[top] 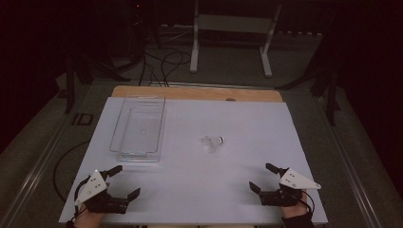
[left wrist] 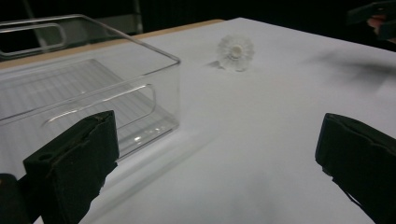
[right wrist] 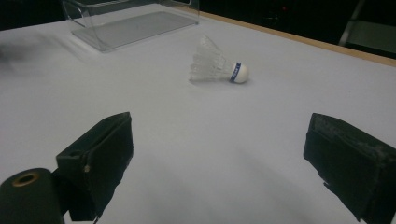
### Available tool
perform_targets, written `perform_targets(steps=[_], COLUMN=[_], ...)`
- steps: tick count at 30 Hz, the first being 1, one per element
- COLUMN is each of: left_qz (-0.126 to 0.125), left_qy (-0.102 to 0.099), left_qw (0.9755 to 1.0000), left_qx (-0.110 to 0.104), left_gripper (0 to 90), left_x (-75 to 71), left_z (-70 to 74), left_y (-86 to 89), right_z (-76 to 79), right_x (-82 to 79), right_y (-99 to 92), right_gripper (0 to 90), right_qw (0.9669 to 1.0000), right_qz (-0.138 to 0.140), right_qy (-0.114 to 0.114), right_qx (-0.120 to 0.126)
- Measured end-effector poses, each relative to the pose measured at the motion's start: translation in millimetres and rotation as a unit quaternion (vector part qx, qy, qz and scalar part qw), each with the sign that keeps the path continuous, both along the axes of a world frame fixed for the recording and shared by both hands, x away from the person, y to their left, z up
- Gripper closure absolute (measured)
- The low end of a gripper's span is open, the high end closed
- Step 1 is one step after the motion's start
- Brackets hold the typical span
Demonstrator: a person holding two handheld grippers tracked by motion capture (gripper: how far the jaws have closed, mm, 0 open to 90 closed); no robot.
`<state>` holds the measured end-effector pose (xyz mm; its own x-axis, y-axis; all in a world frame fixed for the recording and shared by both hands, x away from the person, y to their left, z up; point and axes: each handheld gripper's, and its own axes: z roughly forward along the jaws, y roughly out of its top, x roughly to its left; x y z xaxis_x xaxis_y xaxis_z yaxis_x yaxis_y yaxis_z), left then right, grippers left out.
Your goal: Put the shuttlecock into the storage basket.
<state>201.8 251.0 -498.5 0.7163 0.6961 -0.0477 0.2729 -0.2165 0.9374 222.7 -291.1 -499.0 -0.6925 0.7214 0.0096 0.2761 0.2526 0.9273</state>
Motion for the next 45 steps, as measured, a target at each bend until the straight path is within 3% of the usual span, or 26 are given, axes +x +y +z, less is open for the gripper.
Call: perform_targets(steps=[6,7,13,14,17,21,22,28,29,34,35,36,40,45], left_qz=[-0.016,-0.022,-0.035,-0.044,-0.048,-0.056,-0.056,-0.069,-0.069,-0.079,-0.079,-0.086,-0.102,-0.118], left_qy=[0.011,0.022,0.046,0.059,0.066,0.089,0.089,0.107,0.107,0.126,0.126,0.134,0.148,0.157], left_qw=[0.9997,0.9994,0.9973,0.9958,0.9946,0.9908,0.9908,0.9843,0.9843,0.9776,0.9776,0.9737,0.9677,0.9568], left_qx=[0.013,0.017,0.045,0.055,0.064,0.085,0.085,0.122,0.122,0.149,0.149,0.163,0.177,0.215], left_gripper=[0.2,0.2,0.1,0.1,0.1,0.0,0.0,0.0,0.0,0.0,0.0,0.0,0.0,0.0], left_x=[1.5,3.1,6.3,8.0,8.7,12.1,12.1,16.4,16.4,21.4,21.4,21.9,23.8,25.3], left_z=[5.4,7.8,15.9,19.3,22.8,32.0,32.0,41.3,41.3,47.5,47.5,47.7,47.8,47.5], left_y=[-3.0,-4.2,-6.9,-8.0,-9.7,-13.4,-13.4,-18.0,-18.0,-23.6,-23.6,-27.1,-31.9,-37.9], right_z=[1.2,1.3,1.6,1.6,2.3,2.7,2.7,3.4,3.4,3.5,3.5,3.6,4.0,4.1], right_x=[-0.8,-0.8,-1.1,-1.0,-1.3,-1.4,-1.4,-1.6,-1.6,-1.6,-1.6,-1.7,-1.9,-1.9], right_y=[-0.8,-0.9,-0.1,-0.2,-0.5,-0.5,-0.5,-0.7,-0.7,-0.6,-0.6,-0.6,-0.2,0.1], right_gripper=[8.4,8.5,8.5,8.4,8.4,8.5,8.5,8.5,8.5,8.5,8.5,8.5,8.5,8.5], right_qw=[1.0000,1.0000,1.0000,1.0000,1.0000,1.0000,1.0000,1.0000,1.0000,1.0000,1.0000,1.0000,0.9999,0.9999], right_qz=[-0.005,-0.005,-0.002,-0.002,-0.002,-0.002,-0.002,0.001,0.001,0.002,0.002,0.003,0.005,0.006], right_qy=[-0.001,-0.001,-0.002,-0.001,-0.001,-0.002,-0.002,-0.003,-0.003,-0.002,-0.002,-0.001,-0.001,-0.002], right_qx=[0.001,0.001,0.001,0.001,0.003,0.004,0.004,0.006,0.006,0.007,0.007,0.008,0.010,0.010])
